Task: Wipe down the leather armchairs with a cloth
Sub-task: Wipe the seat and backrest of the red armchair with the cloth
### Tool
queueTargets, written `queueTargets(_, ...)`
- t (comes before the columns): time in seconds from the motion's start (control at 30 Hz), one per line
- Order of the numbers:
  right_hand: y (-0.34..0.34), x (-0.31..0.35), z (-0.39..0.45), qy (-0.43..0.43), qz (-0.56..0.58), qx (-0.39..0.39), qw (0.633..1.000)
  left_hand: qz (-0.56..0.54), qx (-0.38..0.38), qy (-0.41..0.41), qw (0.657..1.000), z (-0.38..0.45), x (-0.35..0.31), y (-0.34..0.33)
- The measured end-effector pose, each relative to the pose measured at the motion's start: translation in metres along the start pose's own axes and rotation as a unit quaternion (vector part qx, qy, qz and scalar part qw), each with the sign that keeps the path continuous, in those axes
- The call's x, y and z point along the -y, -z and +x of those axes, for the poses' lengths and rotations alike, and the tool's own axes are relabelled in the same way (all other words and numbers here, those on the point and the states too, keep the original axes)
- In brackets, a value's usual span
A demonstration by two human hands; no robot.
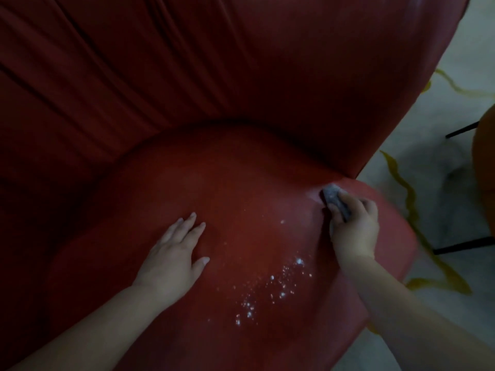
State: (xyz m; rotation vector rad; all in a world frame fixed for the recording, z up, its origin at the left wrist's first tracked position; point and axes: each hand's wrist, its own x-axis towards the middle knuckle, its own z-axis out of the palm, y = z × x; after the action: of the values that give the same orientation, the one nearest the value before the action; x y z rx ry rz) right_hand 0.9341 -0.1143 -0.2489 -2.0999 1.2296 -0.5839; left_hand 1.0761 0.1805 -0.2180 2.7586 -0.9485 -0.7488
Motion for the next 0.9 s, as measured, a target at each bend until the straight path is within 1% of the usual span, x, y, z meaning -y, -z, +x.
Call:
queueTargets(0.1, -0.006, 0.012, -0.025, 0.094, 0.012, 0.068, 0.993, -0.007, -0.012, 0.005, 1.0, -0.019, 0.003, -0.006)
queueTargets(0.13, -0.008, 0.015, -0.027, 0.114, 0.016, 0.076, 0.99, -0.012, -0.017, 0.006, 1.0, -0.024, 0.003, -0.008)
queueTargets(0.17, -0.011, 0.018, -0.026, 0.12, 0.02, 0.067, 0.99, -0.016, -0.023, 0.007, 1.0, -0.028, 0.003, -0.009)
queueTargets(0.23, -0.016, 0.023, -0.019, 0.088, 0.024, 0.04, 0.995, -0.017, -0.032, 0.01, 0.999, -0.034, 0.002, -0.012)
queueTargets(0.27, -0.02, 0.026, -0.018, 0.07, 0.021, 0.044, 0.996, -0.018, -0.035, 0.012, 0.999, -0.036, 0.001, -0.012)
queueTargets(0.3, -0.025, 0.03, -0.021, 0.075, 0.013, 0.06, 0.995, -0.021, -0.037, 0.014, 0.999, -0.037, 0.001, -0.013)
queueTargets(0.4, -0.037, 0.038, -0.034, 0.169, -0.006, 0.131, 0.977, -0.031, -0.05, 0.023, 0.998, -0.039, 0.001, -0.015)
queueTargets(0.43, -0.035, 0.038, -0.031, 0.189, -0.006, 0.146, 0.971, -0.034, -0.054, 0.025, 0.998, -0.039, 0.002, -0.015)
queueTargets(0.47, -0.031, 0.037, -0.023, 0.195, -0.01, 0.147, 0.97, -0.035, -0.056, 0.027, 0.997, -0.039, 0.003, -0.015)
queueTargets(0.5, -0.027, 0.034, -0.013, 0.191, -0.017, 0.13, 0.973, -0.035, -0.058, 0.031, 0.997, -0.039, 0.004, -0.015)
queueTargets(0.57, -0.02, 0.027, 0.001, 0.148, -0.033, 0.08, 0.985, -0.037, -0.062, 0.04, 0.997, -0.04, 0.006, -0.016)
queueTargets(0.6, -0.019, 0.028, -0.002, 0.128, -0.038, 0.078, 0.988, -0.038, -0.061, 0.045, 0.996, -0.04, 0.008, -0.017)
queueTargets(0.63, -0.022, 0.031, -0.011, 0.128, -0.038, 0.092, 0.987, -0.039, -0.06, 0.049, 0.996, -0.041, 0.008, -0.018)
queueTargets(0.77, -0.042, 0.052, -0.049, 0.227, 0.008, 0.21, 0.951, -0.048, -0.058, 0.069, 0.995, -0.046, 0.009, -0.022)
queueTargets(0.8, -0.045, 0.056, -0.043, 0.236, 0.009, 0.209, 0.949, -0.051, -0.06, 0.07, 0.994, -0.047, 0.009, -0.023)
queueTargets(0.83, -0.048, 0.058, -0.033, 0.231, 0.005, 0.184, 0.955, -0.054, -0.064, 0.072, 0.994, -0.049, 0.009, -0.023)
queueTargets(0.9, -0.05, 0.059, -0.011, 0.177, -0.013, 0.117, 0.977, -0.057, -0.071, 0.079, 0.993, -0.053, 0.011, -0.024)
